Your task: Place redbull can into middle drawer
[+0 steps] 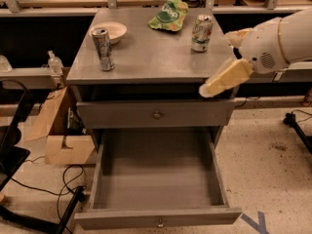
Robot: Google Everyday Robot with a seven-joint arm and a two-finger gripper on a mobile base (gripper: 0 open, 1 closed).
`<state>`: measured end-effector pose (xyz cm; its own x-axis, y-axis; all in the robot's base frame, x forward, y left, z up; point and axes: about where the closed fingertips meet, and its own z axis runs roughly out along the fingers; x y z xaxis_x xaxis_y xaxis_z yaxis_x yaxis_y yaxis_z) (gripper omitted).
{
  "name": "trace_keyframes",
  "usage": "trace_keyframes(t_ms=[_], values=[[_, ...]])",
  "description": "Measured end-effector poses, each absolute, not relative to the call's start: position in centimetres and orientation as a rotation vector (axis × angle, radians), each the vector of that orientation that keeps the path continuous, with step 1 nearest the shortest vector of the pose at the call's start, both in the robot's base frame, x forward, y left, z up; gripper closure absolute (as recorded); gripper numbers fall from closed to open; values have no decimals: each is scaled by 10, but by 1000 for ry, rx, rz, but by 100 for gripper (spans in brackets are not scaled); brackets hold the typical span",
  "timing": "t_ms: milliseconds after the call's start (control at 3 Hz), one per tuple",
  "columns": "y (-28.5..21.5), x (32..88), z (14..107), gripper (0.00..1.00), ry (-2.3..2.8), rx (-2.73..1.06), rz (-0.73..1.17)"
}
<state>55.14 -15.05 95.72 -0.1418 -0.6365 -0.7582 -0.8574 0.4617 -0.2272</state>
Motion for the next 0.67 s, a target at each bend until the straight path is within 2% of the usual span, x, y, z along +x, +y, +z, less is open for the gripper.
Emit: trace_keyframes(t_ms=[333, 667], values=[[-121, 589, 989, 0, 1717, -1076, 347], [-125, 596, 994, 0, 1709, -1052, 317]])
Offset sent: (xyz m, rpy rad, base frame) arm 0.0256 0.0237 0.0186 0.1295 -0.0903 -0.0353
